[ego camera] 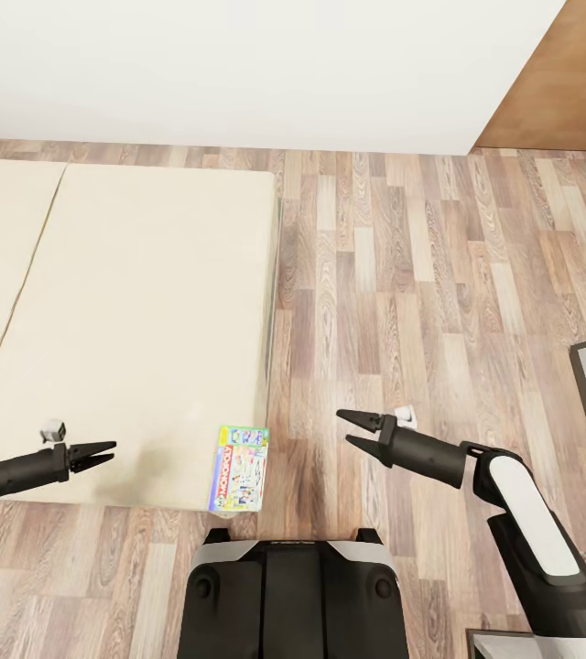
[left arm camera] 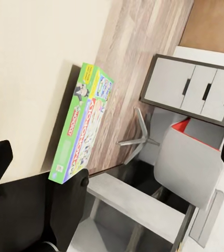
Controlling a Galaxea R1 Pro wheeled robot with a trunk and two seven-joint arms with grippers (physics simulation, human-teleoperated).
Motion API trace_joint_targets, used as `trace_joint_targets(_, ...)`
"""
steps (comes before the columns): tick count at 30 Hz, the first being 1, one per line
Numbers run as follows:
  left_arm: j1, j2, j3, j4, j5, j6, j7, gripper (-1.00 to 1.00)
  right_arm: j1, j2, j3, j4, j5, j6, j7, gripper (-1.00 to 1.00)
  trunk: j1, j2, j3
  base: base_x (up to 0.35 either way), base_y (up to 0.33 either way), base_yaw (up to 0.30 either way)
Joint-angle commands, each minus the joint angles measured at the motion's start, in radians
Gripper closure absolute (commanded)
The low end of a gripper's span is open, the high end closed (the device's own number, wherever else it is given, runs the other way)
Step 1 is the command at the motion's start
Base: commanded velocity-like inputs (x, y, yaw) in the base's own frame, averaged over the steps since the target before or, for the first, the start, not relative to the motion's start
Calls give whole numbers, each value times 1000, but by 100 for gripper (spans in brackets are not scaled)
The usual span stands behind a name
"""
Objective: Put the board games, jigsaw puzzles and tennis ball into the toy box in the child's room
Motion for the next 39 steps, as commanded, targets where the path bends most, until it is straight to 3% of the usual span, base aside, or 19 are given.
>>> trace_joint_targets(1, -1, -1, 6, 0, -11, 11, -8, -100, 0, -1, 0, 0, -3, 2, -3, -100, 1, -2, -1, 0, 0, 0)
trace_joint_targets(11, -1, 1, 7, 0, -14, 13, -8, -100, 0, 3, -3, 8, -3, 2, -3, -100, 1, -2, 2, 0, 0, 0)
trace_joint_targets(39, 0, 0, 6, 1, -16, 1, -8, -100, 0, 5, -11, 78, -3, 2, 0, -100, 1, -2, 47, 0, 0, 0)
